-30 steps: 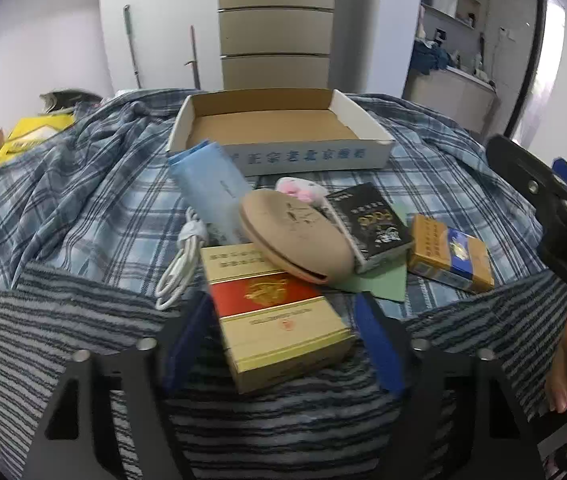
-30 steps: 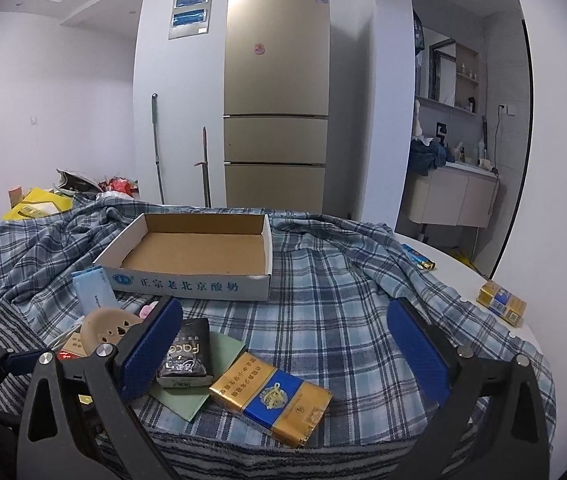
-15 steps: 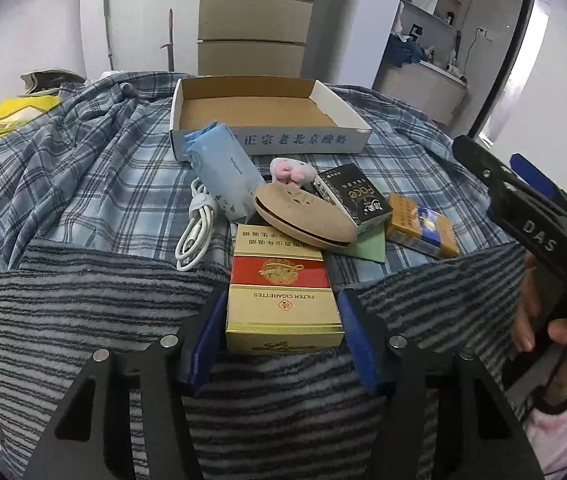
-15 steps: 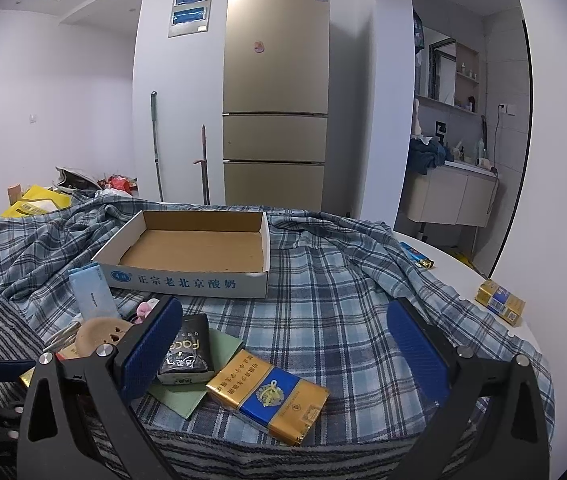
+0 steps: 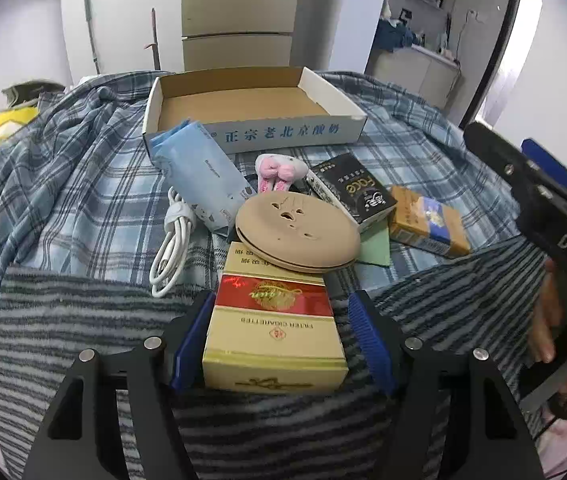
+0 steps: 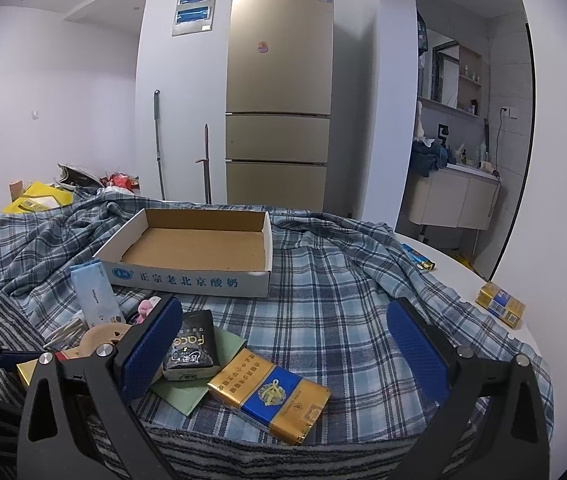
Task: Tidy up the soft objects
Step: 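Lift the red-and-cream pack while the right tool lowers toward the blue-and-gold pack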
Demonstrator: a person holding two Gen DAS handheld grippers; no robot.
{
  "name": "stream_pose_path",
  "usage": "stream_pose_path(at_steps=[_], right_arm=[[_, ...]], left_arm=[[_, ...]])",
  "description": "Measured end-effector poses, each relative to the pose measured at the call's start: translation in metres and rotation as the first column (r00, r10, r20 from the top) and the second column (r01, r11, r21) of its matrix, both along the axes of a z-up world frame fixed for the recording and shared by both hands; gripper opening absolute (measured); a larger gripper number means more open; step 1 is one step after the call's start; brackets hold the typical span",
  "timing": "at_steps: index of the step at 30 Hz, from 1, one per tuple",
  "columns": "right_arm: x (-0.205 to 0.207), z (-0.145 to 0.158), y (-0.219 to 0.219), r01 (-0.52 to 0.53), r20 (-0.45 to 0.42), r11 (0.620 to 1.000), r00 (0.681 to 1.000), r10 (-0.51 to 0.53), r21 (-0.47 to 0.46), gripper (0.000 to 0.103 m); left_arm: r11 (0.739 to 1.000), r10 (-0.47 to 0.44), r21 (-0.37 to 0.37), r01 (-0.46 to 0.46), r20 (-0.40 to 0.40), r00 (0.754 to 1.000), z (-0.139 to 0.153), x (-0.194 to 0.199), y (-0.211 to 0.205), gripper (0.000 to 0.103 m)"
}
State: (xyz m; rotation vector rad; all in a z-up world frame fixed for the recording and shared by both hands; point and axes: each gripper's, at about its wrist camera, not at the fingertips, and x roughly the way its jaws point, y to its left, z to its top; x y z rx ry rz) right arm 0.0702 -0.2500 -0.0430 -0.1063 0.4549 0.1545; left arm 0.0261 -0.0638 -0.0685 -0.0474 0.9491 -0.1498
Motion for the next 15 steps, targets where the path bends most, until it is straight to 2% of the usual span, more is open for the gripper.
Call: stream_pose_path(at_steps=[2, 3, 4, 8, 10, 12, 15], right_arm=[[0.001, 0.0, 0.0, 0.002, -0.008, 1.0, 1.0, -0.002, 0.003, 0.102], [0.002, -0.001, -0.001, 0.002, -0.011, 1.0, 1.0, -0.002, 0.003, 0.102], [0.002, -0.001, -0.001, 0.0, -0.013, 1.0, 1.0, 0.0, 0.005, 0.102], [0.003, -0.001, -0.001, 0.002, -0.018, 1.0, 1.0, -0.002, 0.007, 0.102], [0.004, -0.001, -0.004, 0.001, -0.021, 1.0, 1.0, -0.001, 0.009, 0.102], [0.006, 0.002, -0.011, -0.005, -0.038, 0.999, 0.999, 0.007, 0.051, 0.102], [0.01, 0.008, -0.025, 0.003, -0.058, 0.99, 0.998, 0.005, 0.139, 0.102]], left_arm=[[0.999, -0.012, 0.031, 0.012, -0.007, 1.0, -0.003, 0.003, -0.003, 0.068], [0.998, -0.012, 0.06, 0.012, -0.006, 1.0, -0.004, 0.003, -0.005, 0.058], [0.997, -0.01, 0.082, 0.01, -0.004, 1.0, -0.005, 0.002, -0.007, 0.058], [0.998, -0.023, 0.064, 0.022, 0.021, 1.0, 0.002, -0.002, -0.001, 0.058], [0.998, -0.033, 0.054, 0.03, 0.062, 0.998, 0.012, -0.008, 0.002, 0.058], [0.999, -0.05, 0.025, 0.047, 0.132, 0.99, 0.027, -0.016, 0.007, 0.058], [0.998, -0.06, -0.018, 0.067, 0.263, 0.963, 0.049, -0.027, 0.017, 0.058]])
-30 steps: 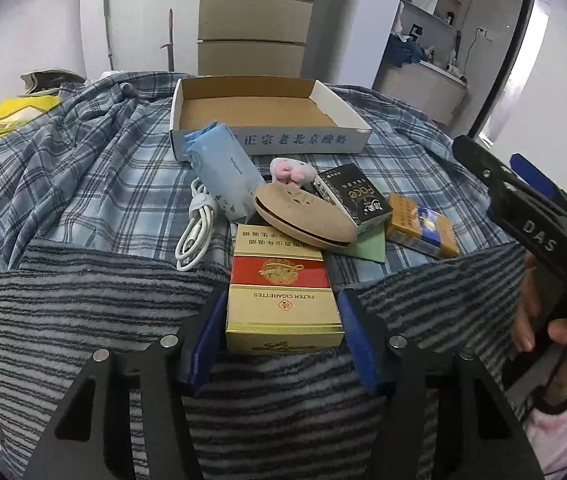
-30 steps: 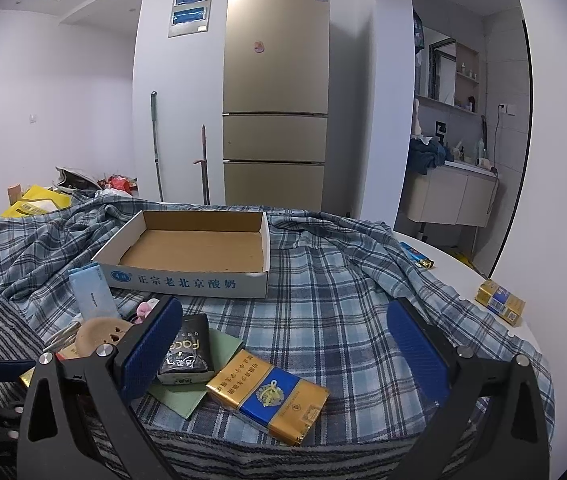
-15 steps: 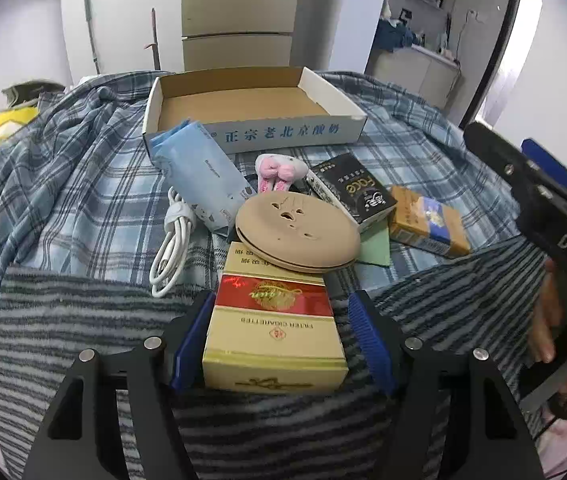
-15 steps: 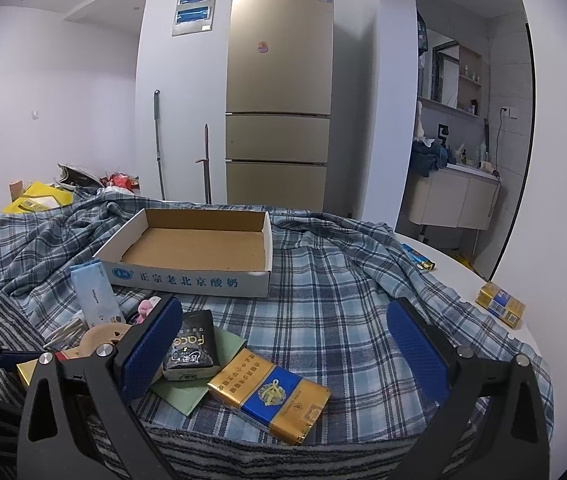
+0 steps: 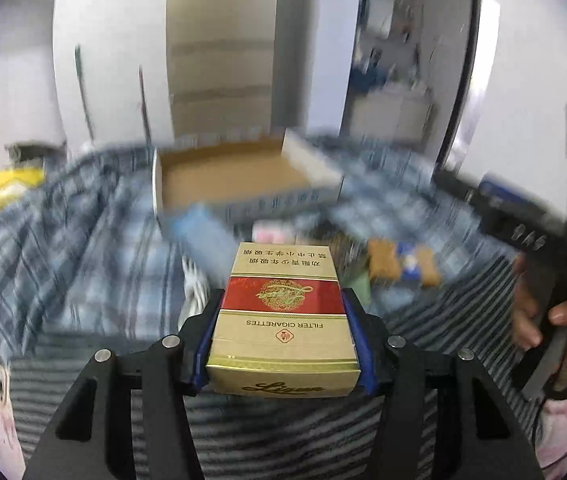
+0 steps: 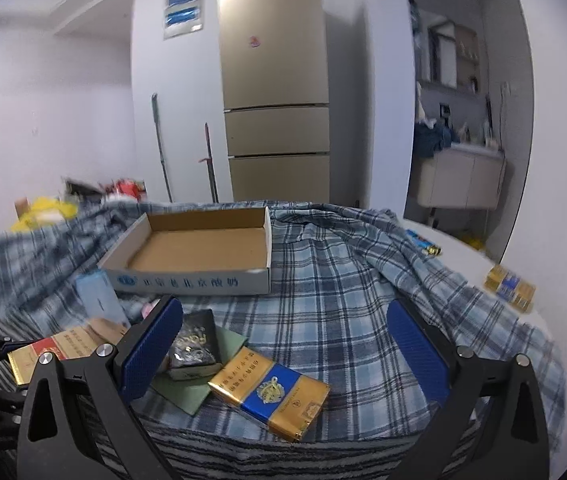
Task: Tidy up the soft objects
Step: 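Lift the red-and-cream pack while the right tool lowers toward the blue-and-gold pack, then grasp the blue-and-gold pack with the right tool while the left carries its pack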
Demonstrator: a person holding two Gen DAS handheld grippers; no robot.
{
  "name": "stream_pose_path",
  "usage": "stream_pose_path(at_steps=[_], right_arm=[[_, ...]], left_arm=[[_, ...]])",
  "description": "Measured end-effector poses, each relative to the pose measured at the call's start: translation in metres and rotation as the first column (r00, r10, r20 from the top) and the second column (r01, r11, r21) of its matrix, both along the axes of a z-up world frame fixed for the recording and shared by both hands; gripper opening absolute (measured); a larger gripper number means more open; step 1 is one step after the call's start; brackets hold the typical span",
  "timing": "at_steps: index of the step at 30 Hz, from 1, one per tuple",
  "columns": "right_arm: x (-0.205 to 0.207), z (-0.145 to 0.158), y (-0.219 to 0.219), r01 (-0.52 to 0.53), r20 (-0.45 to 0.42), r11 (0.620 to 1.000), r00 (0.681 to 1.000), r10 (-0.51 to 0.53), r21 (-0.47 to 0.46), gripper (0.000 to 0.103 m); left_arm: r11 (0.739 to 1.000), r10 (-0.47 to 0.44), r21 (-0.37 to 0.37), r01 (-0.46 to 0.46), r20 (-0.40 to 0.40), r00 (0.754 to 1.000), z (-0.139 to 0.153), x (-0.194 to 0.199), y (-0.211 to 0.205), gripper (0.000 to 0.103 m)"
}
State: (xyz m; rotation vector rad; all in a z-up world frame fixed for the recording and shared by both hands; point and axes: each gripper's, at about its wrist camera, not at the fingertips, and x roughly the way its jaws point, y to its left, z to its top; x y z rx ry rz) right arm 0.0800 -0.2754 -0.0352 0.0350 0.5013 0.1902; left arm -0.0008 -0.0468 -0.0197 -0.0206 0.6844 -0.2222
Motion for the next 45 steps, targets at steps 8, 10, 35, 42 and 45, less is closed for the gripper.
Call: stream_pose_path(at_steps=[8, 10, 35, 42, 45], right_arm=[[0.005, 0.016, -0.008, -0.071, -0.076, 0.997, 0.995, 0.071, -0.001, 0.098], [0.01, 0.015, -0.005, -0.118, -0.109, 0.993, 0.988, 0.114, -0.031, 0.095], [0.064, -0.08, 0.038, -0.567, -0.522, 0.798, 0.752, 0.402, -0.203, 0.081], [0.067, -0.084, 0.031, -0.524, -0.506, 0.834, 0.773, 0.382, -0.172, 0.074], [0.067, -0.083, 0.029, -0.517, -0.503, 0.84, 0.776, 0.38, -0.164, 0.065]], left_arm=[[0.998, 0.014, -0.056, 0.001, 0.27, 0.963, 0.027, 0.002, 0.018, 0.058], [0.999, 0.005, -0.051, 0.011, 0.31, 0.951, 0.026, 0.002, 0.019, 0.058], [1.0, 0.023, 0.003, -0.026, 0.34, 0.94, 0.004, 0.011, 0.014, 0.058], [1.0, 0.009, 0.023, -0.018, 0.367, 0.93, 0.004, 0.005, 0.01, 0.058], [1.0, 0.007, 0.024, -0.017, 0.367, 0.93, 0.005, 0.005, 0.011, 0.058]])
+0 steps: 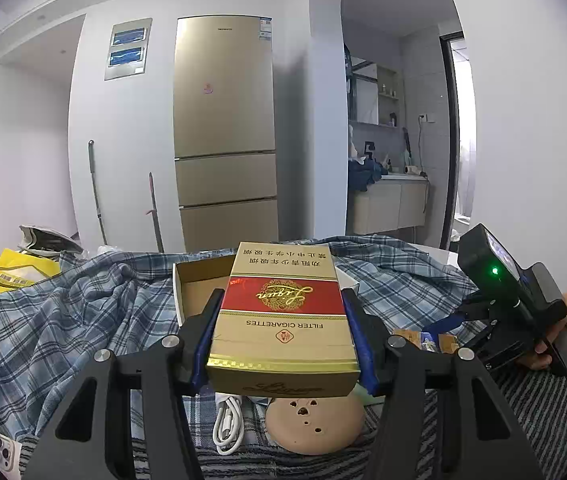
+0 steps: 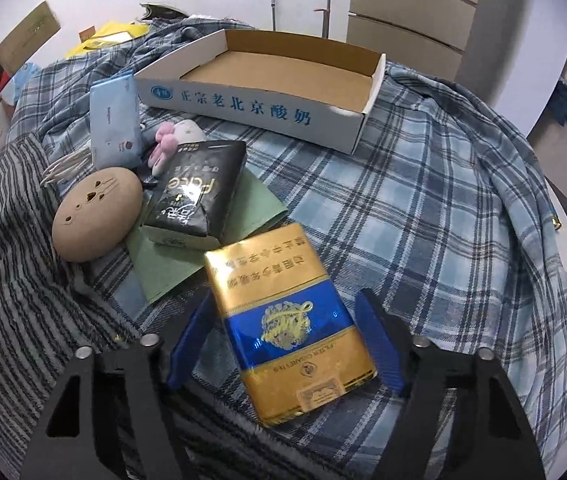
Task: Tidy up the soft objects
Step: 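Grasp the blue-and-gold pack with the right tool while the left carries its pack, then lower both packs into the white box and open both tools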
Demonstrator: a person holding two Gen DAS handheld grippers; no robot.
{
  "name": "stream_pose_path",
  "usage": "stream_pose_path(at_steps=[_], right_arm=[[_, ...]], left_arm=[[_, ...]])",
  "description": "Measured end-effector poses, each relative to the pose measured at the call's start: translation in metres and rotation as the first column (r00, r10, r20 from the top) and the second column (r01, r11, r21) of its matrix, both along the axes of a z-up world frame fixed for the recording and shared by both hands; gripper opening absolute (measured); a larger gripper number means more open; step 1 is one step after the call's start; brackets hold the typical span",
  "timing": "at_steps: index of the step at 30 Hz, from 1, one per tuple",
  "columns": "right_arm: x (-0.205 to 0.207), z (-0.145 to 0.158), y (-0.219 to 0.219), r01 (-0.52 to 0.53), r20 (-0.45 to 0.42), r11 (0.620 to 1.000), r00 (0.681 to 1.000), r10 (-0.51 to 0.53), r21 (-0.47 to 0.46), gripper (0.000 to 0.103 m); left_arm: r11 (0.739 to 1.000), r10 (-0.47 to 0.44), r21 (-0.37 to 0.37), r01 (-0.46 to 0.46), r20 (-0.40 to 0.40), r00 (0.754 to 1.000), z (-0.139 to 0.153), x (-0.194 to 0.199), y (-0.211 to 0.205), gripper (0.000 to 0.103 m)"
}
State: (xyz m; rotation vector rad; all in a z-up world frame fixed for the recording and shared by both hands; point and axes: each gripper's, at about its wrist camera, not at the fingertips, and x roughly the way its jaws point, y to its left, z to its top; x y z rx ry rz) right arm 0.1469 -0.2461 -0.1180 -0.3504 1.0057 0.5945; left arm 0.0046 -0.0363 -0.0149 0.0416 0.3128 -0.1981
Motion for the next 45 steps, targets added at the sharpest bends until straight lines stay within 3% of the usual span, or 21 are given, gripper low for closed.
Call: stream_pose_path(at_steps=[5, 8, 13, 17, 20, 23, 26, 32, 35, 38, 41, 45], right_arm=[[-0.002, 0.004, -0.005, 0.045, -0.005, 0.999, 0.999, -0.045, 0.02, 0.058], [-0.009, 0.014, -0.009, 0.08, 0.021, 0.995, 0.996, -0.081, 0.058, 0.055], [-0.03, 0.054, -0.006, 0.104, 0.152, 0.984, 0.98, -0.126, 0.144, 0.055], [-0.047, 0.105, 0.003, 0.093, 0.316, 0.965, 0.933, -0.171, 0.247, 0.055], [-0.05, 0.139, 0.013, 0.096, 0.375, 0.943, 0.901, -0.218, 0.318, 0.055], [-0.041, 0.168, 0.022, 0.106, 0.383, 0.917, 0.885, -0.263, 0.385, 0.055], [-0.026, 0.194, 0.031, 0.145, 0.412, 0.89, 0.846, -0.339, 0.433, 0.055], [0.01, 0.222, 0.05, 0.215, 0.414, 0.839, 0.792, -0.449, 0.5, 0.055], [0.028, 0.228, 0.06, 0.238, 0.416, 0.822, 0.769, -0.485, 0.518, 0.055], [0.041, 0.224, 0.066, 0.251, 0.428, 0.824, 0.757, -0.494, 0.508, 0.055], [0.053, 0.203, 0.068, 0.28, 0.401, 0.827, 0.77, -0.496, 0.487, 0.055], [0.08, 0.163, 0.068, 0.331, 0.311, 0.829, 0.812, -0.494, 0.451, 0.055]], left_arm=[[0.997, 0.048, 0.066, -0.05, 0.029, 0.998, 0.008, -0.008, -0.006, 0.058], [0.997, 0.036, 0.058, -0.04, 0.061, 0.997, 0.02, -0.017, -0.002, 0.058], [0.997, 0.042, 0.064, -0.048, 0.089, 0.995, 0.05, -0.029, 0.0, 0.058], [0.998, 0.038, 0.044, -0.043, 0.107, 0.994, 0.08, -0.036, 0.002, 0.058], [0.997, 0.073, 0.029, -0.077, 0.126, 0.989, 0.102, -0.034, 0.003, 0.058], [0.995, 0.099, -0.002, -0.1, 0.153, 0.983, 0.119, -0.026, 0.007, 0.058], [0.996, 0.08, 0.012, -0.083, 0.147, 0.986, 0.132, -0.006, 0.006, 0.058], [0.985, 0.171, -0.043, -0.166, 0.191, 0.967, 0.159, 0.037, 0.015, 0.058], [0.984, 0.171, -0.085, -0.159, 0.149, 0.974, 0.164, 0.064, 0.025, 0.058], [0.979, 0.192, -0.082, -0.186, 0.078, 0.978, 0.151, 0.088, 0.031, 0.058], [0.966, 0.252, -0.052, -0.254, -0.051, 0.966, 0.129, 0.117, 0.033, 0.058], [0.971, 0.228, -0.033, -0.237, -0.176, 0.958, 0.096, 0.145, 0.035, 0.058]])
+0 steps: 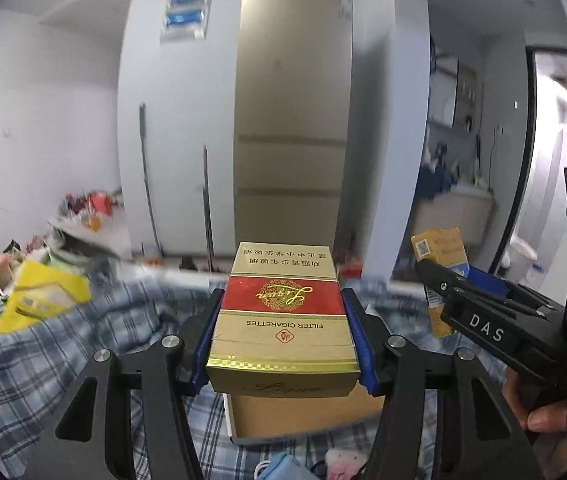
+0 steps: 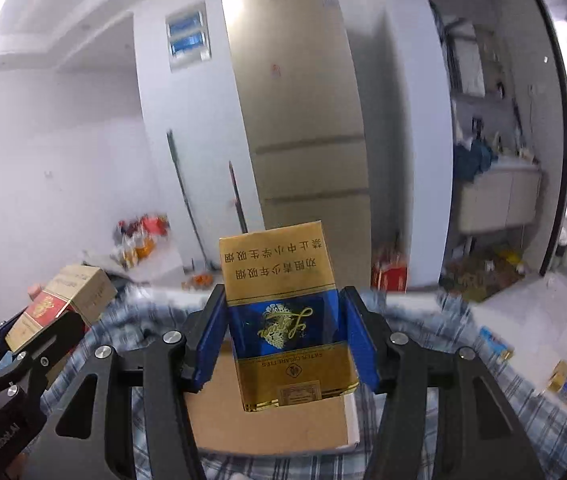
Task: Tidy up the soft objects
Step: 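Lower both packs into the white box and open both tools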
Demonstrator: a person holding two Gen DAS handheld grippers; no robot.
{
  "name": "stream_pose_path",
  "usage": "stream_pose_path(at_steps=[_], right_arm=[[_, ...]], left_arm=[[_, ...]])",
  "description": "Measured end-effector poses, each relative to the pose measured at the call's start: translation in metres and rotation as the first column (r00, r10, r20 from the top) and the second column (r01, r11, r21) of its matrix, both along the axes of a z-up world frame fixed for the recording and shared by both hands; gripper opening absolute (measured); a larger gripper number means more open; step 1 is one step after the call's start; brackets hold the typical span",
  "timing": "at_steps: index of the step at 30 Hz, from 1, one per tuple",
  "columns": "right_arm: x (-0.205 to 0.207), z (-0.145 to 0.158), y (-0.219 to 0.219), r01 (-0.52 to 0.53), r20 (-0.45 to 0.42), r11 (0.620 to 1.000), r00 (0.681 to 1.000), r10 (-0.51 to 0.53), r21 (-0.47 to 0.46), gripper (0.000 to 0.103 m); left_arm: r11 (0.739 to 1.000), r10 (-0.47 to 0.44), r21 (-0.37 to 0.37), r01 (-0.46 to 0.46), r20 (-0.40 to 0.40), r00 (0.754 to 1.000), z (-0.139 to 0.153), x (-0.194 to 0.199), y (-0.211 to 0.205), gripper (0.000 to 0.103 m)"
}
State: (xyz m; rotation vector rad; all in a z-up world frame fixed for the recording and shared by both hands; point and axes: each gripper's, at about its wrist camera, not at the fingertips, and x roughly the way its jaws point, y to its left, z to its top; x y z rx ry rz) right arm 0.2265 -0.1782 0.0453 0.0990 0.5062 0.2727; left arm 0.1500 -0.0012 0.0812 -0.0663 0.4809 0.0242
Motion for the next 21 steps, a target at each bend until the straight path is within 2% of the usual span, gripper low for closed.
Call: stream_pose_path(at_steps=[6, 13, 16, 19, 21], right_arm=[[0.027, -0.042, 0.005, -0.027, -0.117, 0.999, 0.993, 0.021, -0.045, 0.055], [0.049, -0.086, 0.02, -0.057, -0.211, 0.992, 0.977, 0.031, -0.116, 0.055], [0.057, -0.106, 0.024, -0.083, -0.273, 0.988, 0.961, 0.045, -0.128, 0.055], [0.065, -0.126, 0.027, -0.115, -0.385, 0.988, 0.921, 0.066, -0.106, 0.055], [0.067, -0.133, 0.027, -0.122, -0.409, 0.988, 0.91, 0.074, -0.095, 0.055]], left_arm=[[0.998, -0.055, -0.001, 0.055, -0.132, 0.99, -0.047, 0.033, 0.0, 0.058], [0.999, -0.024, 0.031, 0.033, -0.255, 0.967, -0.091, 0.057, 0.0, 0.058], [0.999, -0.028, 0.031, 0.039, -0.297, 0.954, -0.104, 0.065, 0.0, 0.058], [0.999, -0.03, 0.018, 0.038, -0.333, 0.942, -0.114, 0.069, 0.001, 0.058], [0.999, -0.038, 0.02, 0.048, -0.351, 0.936, -0.119, 0.071, -0.001, 0.058]])
